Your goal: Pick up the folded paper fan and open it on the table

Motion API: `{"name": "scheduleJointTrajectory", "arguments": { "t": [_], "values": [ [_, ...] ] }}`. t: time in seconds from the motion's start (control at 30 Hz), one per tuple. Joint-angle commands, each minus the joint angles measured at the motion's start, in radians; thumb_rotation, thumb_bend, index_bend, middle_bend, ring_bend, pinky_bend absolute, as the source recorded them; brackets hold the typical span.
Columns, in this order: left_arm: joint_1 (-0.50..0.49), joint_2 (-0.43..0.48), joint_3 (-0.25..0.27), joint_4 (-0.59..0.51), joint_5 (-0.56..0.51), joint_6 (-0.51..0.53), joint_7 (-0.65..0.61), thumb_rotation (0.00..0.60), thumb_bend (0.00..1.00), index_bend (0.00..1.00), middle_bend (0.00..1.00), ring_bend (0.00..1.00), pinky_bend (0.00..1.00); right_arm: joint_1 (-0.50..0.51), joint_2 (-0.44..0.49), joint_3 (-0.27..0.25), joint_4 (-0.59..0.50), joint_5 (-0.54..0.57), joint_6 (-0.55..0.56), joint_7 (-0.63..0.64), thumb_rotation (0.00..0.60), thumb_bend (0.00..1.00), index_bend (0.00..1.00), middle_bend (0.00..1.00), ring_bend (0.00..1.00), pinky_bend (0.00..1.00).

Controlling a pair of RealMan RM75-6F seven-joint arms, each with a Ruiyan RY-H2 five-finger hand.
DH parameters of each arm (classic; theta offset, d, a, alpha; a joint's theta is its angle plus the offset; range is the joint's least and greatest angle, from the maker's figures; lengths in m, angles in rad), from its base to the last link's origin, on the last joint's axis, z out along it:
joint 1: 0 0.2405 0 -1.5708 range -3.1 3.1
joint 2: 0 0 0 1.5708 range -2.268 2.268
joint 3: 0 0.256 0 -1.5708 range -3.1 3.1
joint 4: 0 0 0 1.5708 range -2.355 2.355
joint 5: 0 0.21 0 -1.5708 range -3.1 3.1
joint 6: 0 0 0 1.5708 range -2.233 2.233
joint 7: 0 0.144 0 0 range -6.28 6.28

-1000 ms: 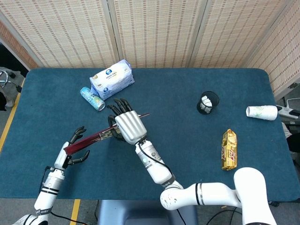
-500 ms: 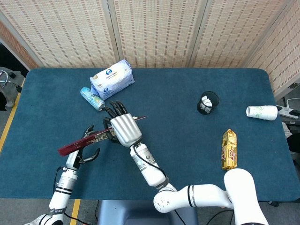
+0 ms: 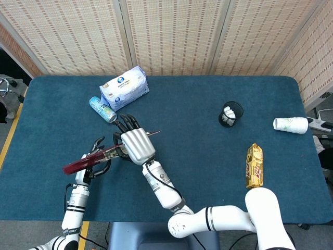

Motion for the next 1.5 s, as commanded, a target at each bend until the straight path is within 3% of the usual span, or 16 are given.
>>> {"name": "scheduleJointTrajectory", "arguments": {
  "t": [0.03,0.23,0.4,0.77,1.0,1.5],
  "values": [
    [0.001,-0.002,-0.002,-0.002,0.002,0.002,-0.001,0.600,0.42,0.63,0.11,0.00,0.11,0.001,-0.002,0.000,0.002,0.003,0.000,0.003,0.600,0.63,0.66,0.16,0.00,0.00],
    [0.007,-0.014,-0.015,0.009,0.002,0.027,0.008,0.600,0.60,0.73,0.16,0.00,0.11,0.000,0.001,-0.003,0.002,0.000,0.003,0.009,0.600,0.63,0.66,0.16,0.00,0.00],
    [0.005,-0.010,-0.019,0.033,0.010,0.035,0.032,0.600,0.66,0.75,0.18,0.00,0.12,-0.013,0.020,-0.003,-0.013,-0.009,0.009,0.022,0.600,0.63,0.66,0.16,0.00,0.00],
    [-0.031,-0.012,-0.059,0.233,0.050,0.102,0.139,0.600,0.66,0.74,0.20,0.00,0.12,-0.102,0.155,-0.054,-0.096,-0.073,0.010,0.088,0.600,0.63,0.66,0.16,0.00,0.00],
    [-0.058,-0.048,-0.076,0.376,0.057,0.140,0.172,0.600,0.66,0.74,0.21,0.01,0.12,-0.158,0.226,-0.120,-0.124,-0.163,0.006,0.163,0.600,0.63,0.66,0.16,0.00,0.00],
    [-0.095,-0.137,-0.069,0.643,0.053,0.168,0.196,0.600,0.66,0.71,0.21,0.01,0.11,-0.232,0.247,-0.254,-0.026,-0.429,0.114,0.183,0.600,0.64,0.66,0.16,0.00,0.00]
  ]
}}
